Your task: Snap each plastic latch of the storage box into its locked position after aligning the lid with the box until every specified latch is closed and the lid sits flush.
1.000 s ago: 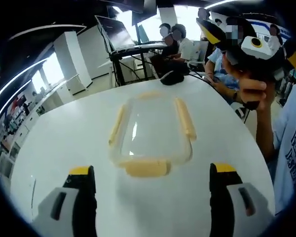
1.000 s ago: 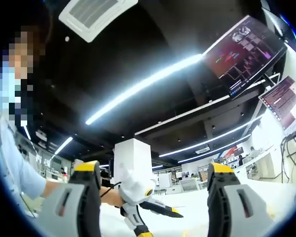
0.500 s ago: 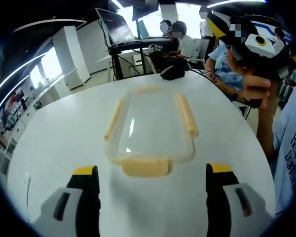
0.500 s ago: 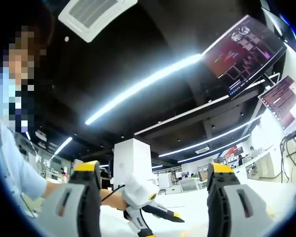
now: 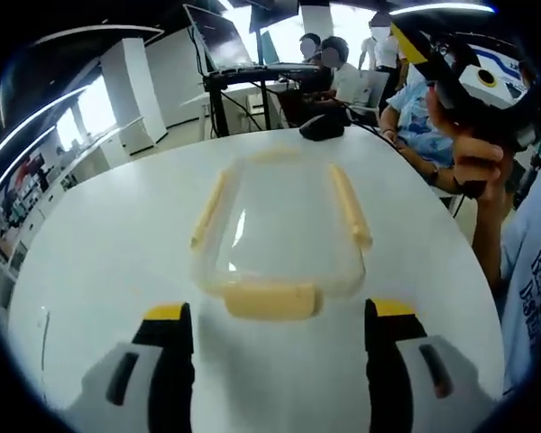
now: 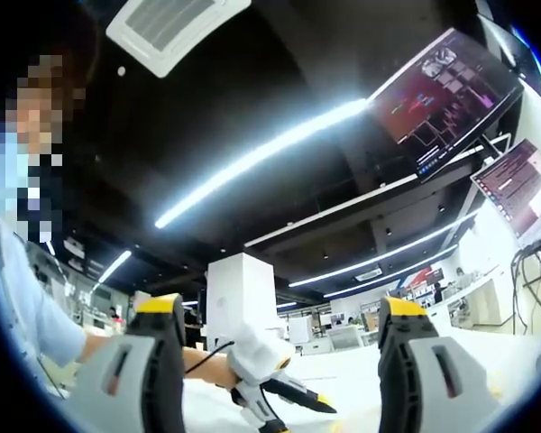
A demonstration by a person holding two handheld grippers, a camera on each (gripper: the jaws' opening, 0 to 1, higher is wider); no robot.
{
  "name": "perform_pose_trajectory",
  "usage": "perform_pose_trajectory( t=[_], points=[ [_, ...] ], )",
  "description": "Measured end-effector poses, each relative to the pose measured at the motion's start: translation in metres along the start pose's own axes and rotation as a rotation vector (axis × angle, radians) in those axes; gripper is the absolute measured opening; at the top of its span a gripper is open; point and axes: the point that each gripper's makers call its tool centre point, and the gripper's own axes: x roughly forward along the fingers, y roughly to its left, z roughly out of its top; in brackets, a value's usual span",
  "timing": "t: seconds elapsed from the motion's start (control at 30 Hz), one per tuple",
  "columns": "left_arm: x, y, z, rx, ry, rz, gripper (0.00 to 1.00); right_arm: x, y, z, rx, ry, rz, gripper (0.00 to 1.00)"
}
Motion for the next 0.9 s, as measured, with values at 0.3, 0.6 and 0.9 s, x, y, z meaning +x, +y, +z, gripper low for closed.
perform_pose_trajectory(
  t=[0.3,0.6,0.9],
  points=[
    [0.0018,-0.0023,0.0007,-0.019,-0.006,-0.025,0.68,0.0008,-0.0009,-0.0018,0.001,0.002,0.003,0.88],
    [0.0024,-0.0028,0.0006,-0.012,-0.025,-0.044,0.65,0.0008,-0.0015,-0.0025,0.0,0.003,0.004,0.88],
    [-0.0007,0.0005,-0.0005,0.014,-0.042,-0.059,0.58,0.0006,-0.0005,-0.0009,-0.005,-0.001,0.008,0.86]
  ],
)
